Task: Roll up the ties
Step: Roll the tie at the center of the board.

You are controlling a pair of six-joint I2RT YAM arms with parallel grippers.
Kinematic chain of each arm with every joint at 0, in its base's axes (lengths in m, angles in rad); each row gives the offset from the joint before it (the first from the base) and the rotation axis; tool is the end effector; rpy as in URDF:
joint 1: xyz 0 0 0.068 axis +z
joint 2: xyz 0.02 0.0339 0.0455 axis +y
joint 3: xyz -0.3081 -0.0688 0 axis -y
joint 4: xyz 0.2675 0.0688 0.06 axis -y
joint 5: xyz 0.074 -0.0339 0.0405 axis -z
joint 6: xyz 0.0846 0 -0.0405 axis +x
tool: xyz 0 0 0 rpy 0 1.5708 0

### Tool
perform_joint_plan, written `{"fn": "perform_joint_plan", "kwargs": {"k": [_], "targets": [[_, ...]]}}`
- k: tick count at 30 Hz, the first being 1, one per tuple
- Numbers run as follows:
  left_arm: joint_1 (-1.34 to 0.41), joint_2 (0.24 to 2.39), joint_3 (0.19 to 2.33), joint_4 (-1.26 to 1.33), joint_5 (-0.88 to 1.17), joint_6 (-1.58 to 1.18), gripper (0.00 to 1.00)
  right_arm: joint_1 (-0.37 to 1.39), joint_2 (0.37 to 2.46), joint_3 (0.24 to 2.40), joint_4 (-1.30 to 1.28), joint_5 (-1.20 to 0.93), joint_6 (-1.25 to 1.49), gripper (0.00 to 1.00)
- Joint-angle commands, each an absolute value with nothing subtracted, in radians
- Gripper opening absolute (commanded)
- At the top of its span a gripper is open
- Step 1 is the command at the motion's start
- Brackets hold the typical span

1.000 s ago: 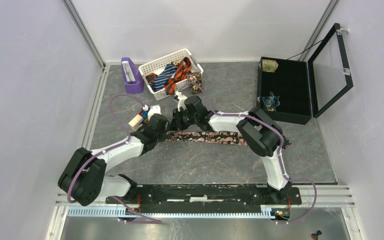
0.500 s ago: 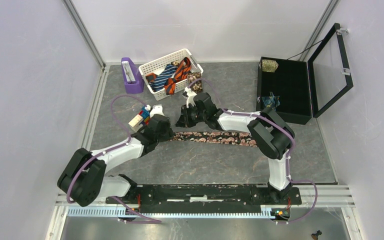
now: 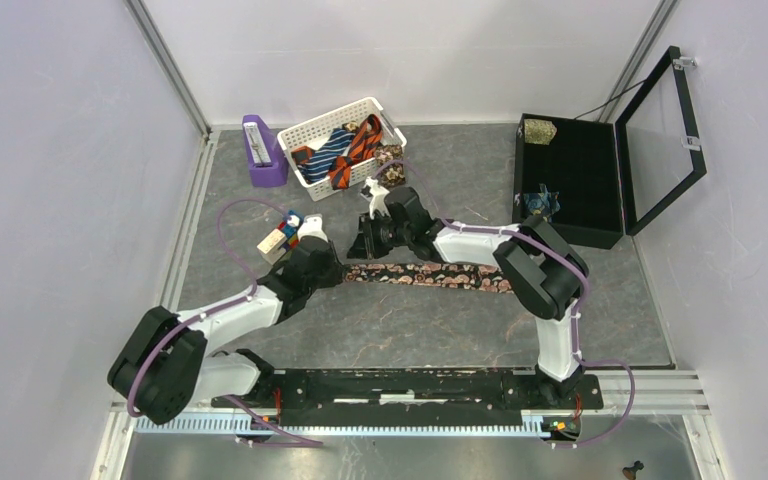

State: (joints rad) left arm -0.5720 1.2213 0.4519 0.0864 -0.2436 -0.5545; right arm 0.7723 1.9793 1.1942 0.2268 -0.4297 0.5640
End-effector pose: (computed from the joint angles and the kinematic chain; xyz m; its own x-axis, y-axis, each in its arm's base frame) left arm 0.2376 -0.1287 0.1615 -0.6449 -0.1925 -0.7396 0.0335 0.9597 -0.2790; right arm 0.3350 0.3755 0.1696 -0.7951 -0.0961 -0.5988 -0.5472 0.5396 0.6399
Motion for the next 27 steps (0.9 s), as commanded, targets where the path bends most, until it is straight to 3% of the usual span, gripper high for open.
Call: {"fn": "perform_joint_plan", "kwargs": {"k": [1,13,27], "targets": [[-0.577,1.209,0.432,0.149,-0.231,-0.557,0.32,0.794,1.966,1.232,0.284,-0.487,0.596,0.18],[-0.577,1.169,0.404,0.165,-0.232,-0.547,0.2,0.828,2.045,1.268,0.306,-0.487,0.62,0.18],[-0.577,1.172,0.396,0.188,-0.217,-0.535,0.22,0.85,2.102,1.247,0.332,-0.481,0.63,0.17]]}}
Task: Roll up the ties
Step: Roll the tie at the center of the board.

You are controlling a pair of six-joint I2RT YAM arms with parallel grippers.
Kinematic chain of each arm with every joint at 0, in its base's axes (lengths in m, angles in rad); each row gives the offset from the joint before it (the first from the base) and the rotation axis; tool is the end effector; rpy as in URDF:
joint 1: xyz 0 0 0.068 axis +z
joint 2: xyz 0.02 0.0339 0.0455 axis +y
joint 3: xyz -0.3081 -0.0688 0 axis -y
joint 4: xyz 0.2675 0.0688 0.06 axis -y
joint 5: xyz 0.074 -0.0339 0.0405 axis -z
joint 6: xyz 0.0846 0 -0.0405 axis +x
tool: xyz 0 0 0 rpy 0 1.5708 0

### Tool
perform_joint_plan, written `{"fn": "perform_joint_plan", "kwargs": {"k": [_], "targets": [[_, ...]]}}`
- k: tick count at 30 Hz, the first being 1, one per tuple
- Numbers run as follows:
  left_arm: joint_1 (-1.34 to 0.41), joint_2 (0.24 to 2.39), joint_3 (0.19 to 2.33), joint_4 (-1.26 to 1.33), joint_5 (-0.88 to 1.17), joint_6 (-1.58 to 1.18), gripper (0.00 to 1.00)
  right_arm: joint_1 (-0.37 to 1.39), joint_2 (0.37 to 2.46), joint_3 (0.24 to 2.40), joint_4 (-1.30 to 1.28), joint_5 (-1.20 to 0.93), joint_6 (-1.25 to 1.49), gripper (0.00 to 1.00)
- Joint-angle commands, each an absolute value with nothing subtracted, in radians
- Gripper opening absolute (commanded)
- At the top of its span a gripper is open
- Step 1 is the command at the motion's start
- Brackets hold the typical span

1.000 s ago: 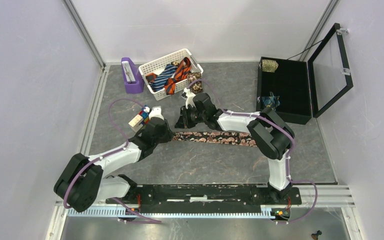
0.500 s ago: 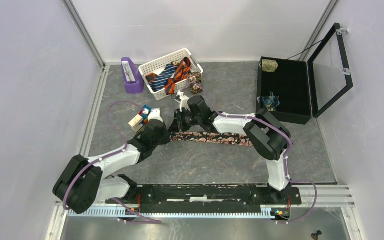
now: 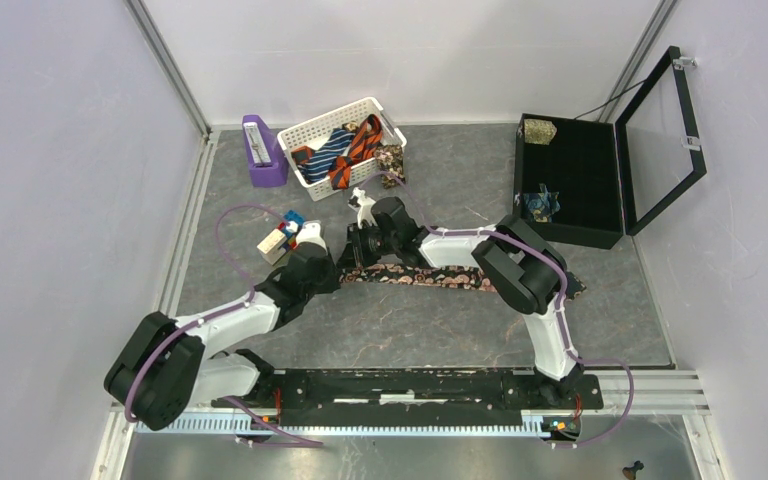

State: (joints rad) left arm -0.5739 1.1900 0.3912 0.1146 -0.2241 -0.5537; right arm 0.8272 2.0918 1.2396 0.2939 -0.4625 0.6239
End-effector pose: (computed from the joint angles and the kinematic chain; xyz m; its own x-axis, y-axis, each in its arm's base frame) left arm 0.2255 -0.1234 0.1508 -0.6538 -0.1878 -0.7330 0.0481 0.9564 -0.2880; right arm 0.3253 0.4095 0.1396 -0.8255 -0.1253 -0.5503 -0.5330 0.4934 0.6873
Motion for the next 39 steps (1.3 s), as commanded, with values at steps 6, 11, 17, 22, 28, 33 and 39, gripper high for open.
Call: {"fn": "perform_joint_plan", "kwargs": {"k": [6,11,17,22,28,33,39], "targets": [[-0.577,1.169,0.414,0.189,-0.209,-0.537,0.25,0.849,2.103,1.245,0.334,-0.476,0.63,0.17],[-0.577,1.146,0.428,0.184,-0.195,-0.552,0.35,0.85,2.103,1.239,0.334,-0.47,0.625,0.17],[-0.577,1.081,0.459,0.135,-0.192,-0.556,0.41,0.85,2.104,1.239,0.34,-0.468,0.629,0.17],[-0.577,1.015,0.478,0.066,-0.213,-0.557,0.49,0.85,2.099,1.243,0.337,-0.466,0.628,0.17],[-0.577,0.962,0.516,-0.123,-0.342,-0.544,0.51,0.85,2.098,1.244,0.338,-0.468,0.627,0.17],[-0.577,0.951,0.485,-0.13,-0.369,-0.536,0.35,0.85,2.098,1.244,0.336,-0.468,0.624,0.17],[-0.575,1.055,0.498,-0.12,-0.386,-0.539,0.24,0.85,2.097,1.253,0.323,-0.467,0.619,0.17]]}}
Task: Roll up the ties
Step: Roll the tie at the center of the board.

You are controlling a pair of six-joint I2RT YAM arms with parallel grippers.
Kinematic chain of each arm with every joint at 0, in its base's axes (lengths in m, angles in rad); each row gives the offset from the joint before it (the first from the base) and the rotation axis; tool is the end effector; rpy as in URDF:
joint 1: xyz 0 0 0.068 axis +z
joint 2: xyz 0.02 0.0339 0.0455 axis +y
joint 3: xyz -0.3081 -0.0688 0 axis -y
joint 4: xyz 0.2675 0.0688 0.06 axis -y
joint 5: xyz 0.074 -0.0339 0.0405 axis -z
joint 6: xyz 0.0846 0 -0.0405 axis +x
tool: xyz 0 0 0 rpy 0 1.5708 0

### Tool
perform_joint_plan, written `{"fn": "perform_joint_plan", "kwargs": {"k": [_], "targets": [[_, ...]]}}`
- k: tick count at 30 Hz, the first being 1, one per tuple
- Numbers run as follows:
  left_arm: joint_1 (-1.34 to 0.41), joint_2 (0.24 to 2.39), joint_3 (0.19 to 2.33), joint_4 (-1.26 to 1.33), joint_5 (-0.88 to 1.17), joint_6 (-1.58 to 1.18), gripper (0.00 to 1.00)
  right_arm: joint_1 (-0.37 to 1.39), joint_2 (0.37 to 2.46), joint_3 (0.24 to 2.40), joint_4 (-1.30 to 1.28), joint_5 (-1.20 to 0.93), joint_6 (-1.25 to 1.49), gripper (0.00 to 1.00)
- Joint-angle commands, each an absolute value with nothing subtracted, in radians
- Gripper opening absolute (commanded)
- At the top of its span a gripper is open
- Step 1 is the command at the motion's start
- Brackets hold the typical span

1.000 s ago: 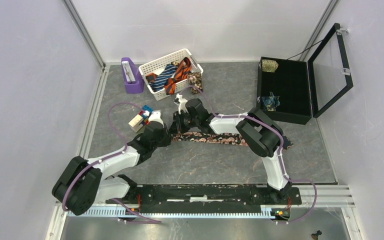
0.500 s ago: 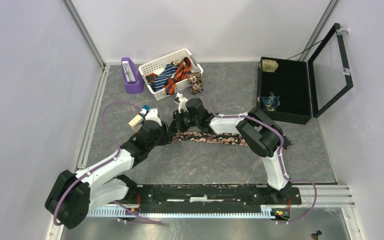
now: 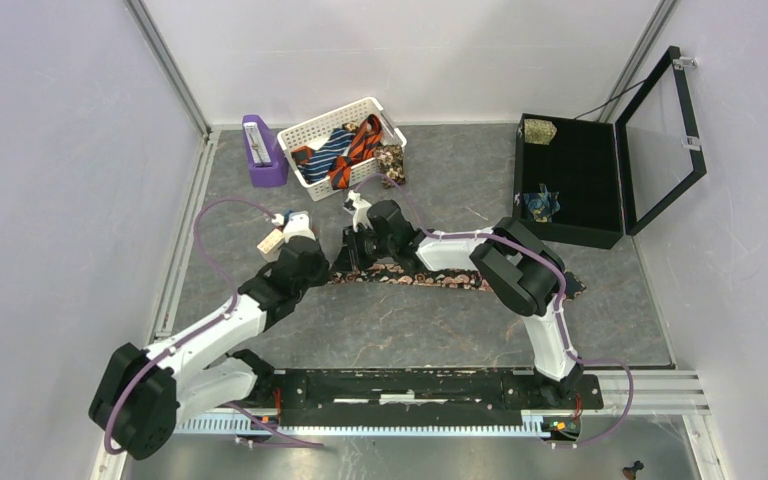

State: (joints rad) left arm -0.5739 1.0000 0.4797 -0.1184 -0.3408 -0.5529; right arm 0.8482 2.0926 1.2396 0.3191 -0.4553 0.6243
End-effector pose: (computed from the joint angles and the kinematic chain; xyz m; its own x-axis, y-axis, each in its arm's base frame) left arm 0.2160 -0.1060 0.2002 -0.5764 -0.2167 -0.7879 -0.0193 0.9675 -0.2521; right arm 0.3185 0.4175 0.1422 -0.8132 -0.1285 -0.5676 -0.5530 0.4747 0.6847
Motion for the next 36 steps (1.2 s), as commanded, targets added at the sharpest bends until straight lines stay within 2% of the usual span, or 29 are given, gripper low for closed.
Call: {"fn": "perform_joint_plan", "kwargs": {"k": [1,4,7,12,18,24,29,36], "targets": [[-0.573,1.069,0.502,-0.119,-0.387,-0.54,0.27,0.85,2.093,1.253,0.319,-0.467,0.617,0.17],[-0.555,1.101,0.514,-0.117,-0.366,-0.545,0.46,0.851,2.075,1.235,0.318,-0.467,0.615,0.17],[-0.534,1.11,0.516,-0.111,-0.336,-0.54,0.51,0.851,2.058,1.216,0.318,-0.462,0.608,0.17],[-0.515,1.098,0.51,-0.107,-0.315,-0.523,0.54,0.851,2.06,1.215,0.311,-0.465,0.603,0.17],[-0.478,1.062,0.49,-0.118,-0.286,-0.516,0.51,0.851,2.062,1.226,0.302,-0.459,0.593,0.17],[-0.351,1.04,0.422,-0.04,-0.112,-0.531,0.66,0.846,2.091,1.252,0.286,-0.462,0.585,0.17],[-0.311,1.062,0.398,0.009,-0.027,-0.559,0.64,0.826,2.096,1.25,0.276,-0.465,0.572,0.17],[-0.217,1.107,0.308,0.229,0.155,-0.664,0.62,0.819,2.104,1.236,0.29,-0.474,0.574,0.17]]}}
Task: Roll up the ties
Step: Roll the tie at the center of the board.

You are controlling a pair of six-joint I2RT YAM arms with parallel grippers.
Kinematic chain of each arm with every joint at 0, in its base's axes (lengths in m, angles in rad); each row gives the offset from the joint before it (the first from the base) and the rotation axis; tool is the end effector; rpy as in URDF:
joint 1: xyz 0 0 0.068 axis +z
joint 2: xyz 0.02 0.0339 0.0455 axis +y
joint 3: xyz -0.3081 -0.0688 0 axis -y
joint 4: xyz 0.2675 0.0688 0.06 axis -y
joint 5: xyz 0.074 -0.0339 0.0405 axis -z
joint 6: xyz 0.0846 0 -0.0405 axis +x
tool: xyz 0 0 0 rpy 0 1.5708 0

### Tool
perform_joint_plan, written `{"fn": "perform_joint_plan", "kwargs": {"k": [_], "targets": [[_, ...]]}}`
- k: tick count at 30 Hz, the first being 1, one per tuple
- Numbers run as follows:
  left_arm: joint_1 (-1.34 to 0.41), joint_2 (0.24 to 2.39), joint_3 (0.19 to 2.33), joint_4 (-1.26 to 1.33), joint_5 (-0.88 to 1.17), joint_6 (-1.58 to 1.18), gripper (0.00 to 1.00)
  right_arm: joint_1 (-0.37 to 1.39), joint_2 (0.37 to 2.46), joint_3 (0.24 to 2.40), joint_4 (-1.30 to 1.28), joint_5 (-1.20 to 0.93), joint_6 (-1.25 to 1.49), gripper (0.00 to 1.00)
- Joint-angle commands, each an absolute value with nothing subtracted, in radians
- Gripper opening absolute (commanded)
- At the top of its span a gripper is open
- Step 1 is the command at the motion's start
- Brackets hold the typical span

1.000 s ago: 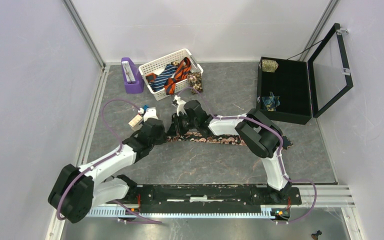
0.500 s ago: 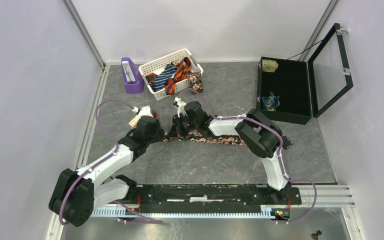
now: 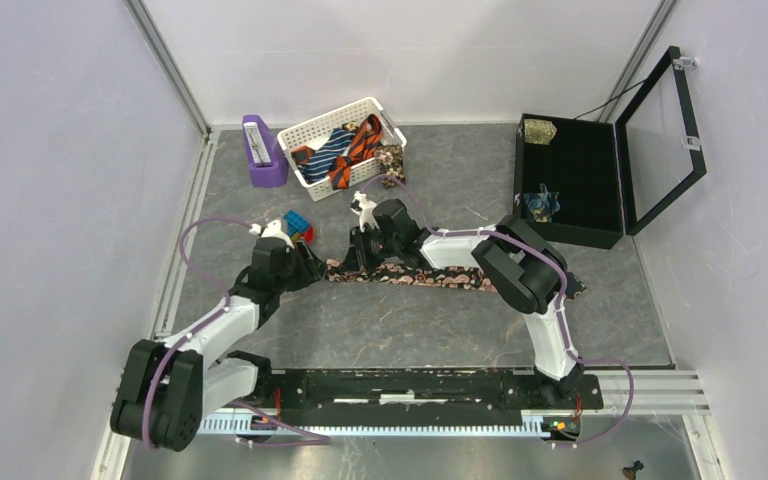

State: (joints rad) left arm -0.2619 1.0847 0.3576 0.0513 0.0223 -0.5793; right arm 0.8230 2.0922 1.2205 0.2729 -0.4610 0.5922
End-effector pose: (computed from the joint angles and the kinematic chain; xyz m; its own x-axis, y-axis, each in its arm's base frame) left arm 0.2309 -0.0638 0.1537 -0.6565 -0.3906 -0.6453 -0.1001 0.8930 -0.4388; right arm 0.3228 0.4034 0.1301 -0.8240 -0.1533 -0.5454 -0.5382 0.5125 0.6691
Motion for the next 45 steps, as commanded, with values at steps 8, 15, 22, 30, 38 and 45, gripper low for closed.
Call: {"fn": "perform_joint_plan", "kwargs": {"k": [8,15,22,30,38,45], "targets": [[-0.207,1.152,0.281,0.314,0.205,-0.696,0.61,0.819,2.092,1.214,0.309,-0.473,0.584,0.17],[-0.206,1.149,0.245,0.354,0.204,-0.721,0.58,0.825,2.096,1.218,0.313,-0.473,0.589,0.17],[-0.204,1.194,0.231,0.409,0.187,-0.749,0.54,0.826,2.105,1.216,0.321,-0.474,0.596,0.17],[-0.204,1.223,0.17,0.531,0.209,-0.798,0.53,0.834,2.108,1.212,0.324,-0.472,0.596,0.17],[-0.204,1.241,0.148,0.588,0.202,-0.809,0.46,0.837,2.125,1.213,0.328,-0.47,0.599,0.17],[-0.204,1.237,0.136,0.635,0.22,-0.802,0.25,0.837,2.128,1.218,0.323,-0.469,0.596,0.17]]}}
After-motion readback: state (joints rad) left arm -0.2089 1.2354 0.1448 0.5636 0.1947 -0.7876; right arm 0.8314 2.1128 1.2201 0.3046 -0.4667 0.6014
